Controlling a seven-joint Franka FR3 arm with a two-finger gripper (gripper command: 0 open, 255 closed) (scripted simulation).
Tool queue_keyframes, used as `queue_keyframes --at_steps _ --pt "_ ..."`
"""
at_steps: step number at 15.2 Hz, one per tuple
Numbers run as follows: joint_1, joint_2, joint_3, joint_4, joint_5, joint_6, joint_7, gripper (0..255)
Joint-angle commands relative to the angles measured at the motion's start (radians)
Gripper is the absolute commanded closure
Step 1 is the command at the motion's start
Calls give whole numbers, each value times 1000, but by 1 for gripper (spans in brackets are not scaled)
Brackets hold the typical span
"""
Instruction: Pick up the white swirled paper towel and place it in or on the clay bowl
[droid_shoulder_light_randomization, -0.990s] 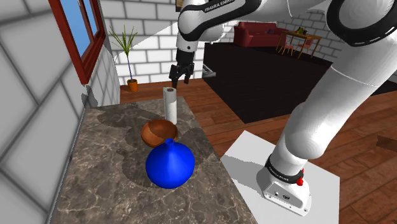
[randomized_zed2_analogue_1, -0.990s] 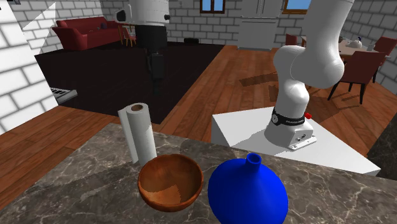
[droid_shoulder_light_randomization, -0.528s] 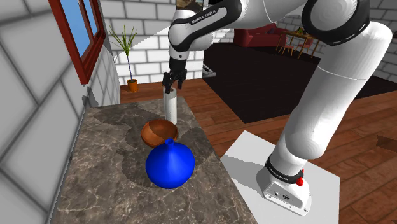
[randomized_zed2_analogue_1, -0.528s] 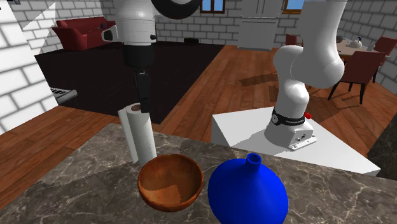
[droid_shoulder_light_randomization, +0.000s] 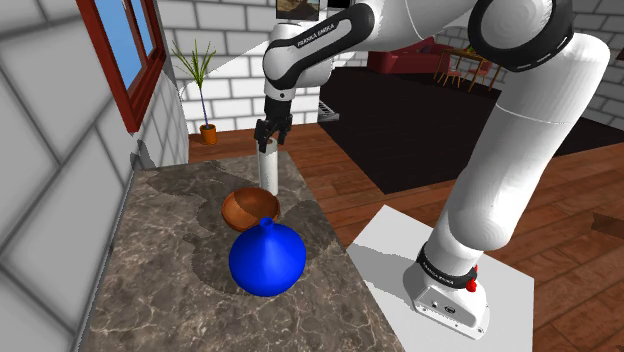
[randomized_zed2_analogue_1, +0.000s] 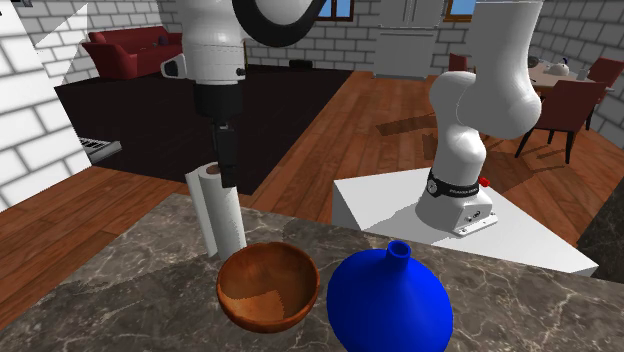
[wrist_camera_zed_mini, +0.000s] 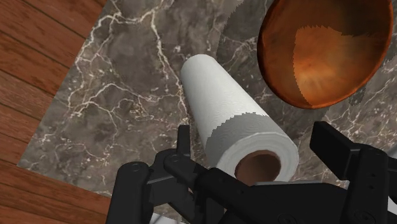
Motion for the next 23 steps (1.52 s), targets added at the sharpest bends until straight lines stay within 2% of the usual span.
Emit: queue_keyframes --at_steps 1,3,4,13,23 --pt "0 0 0 0 0 0 0 0" --pt "0 0 0 0 0 0 0 0" --pt "0 0 0 0 0 0 0 255" --pt "0 0 0 0 0 0 0 255" --pt "-2 -45 -2 84 -14 -128 22 255"
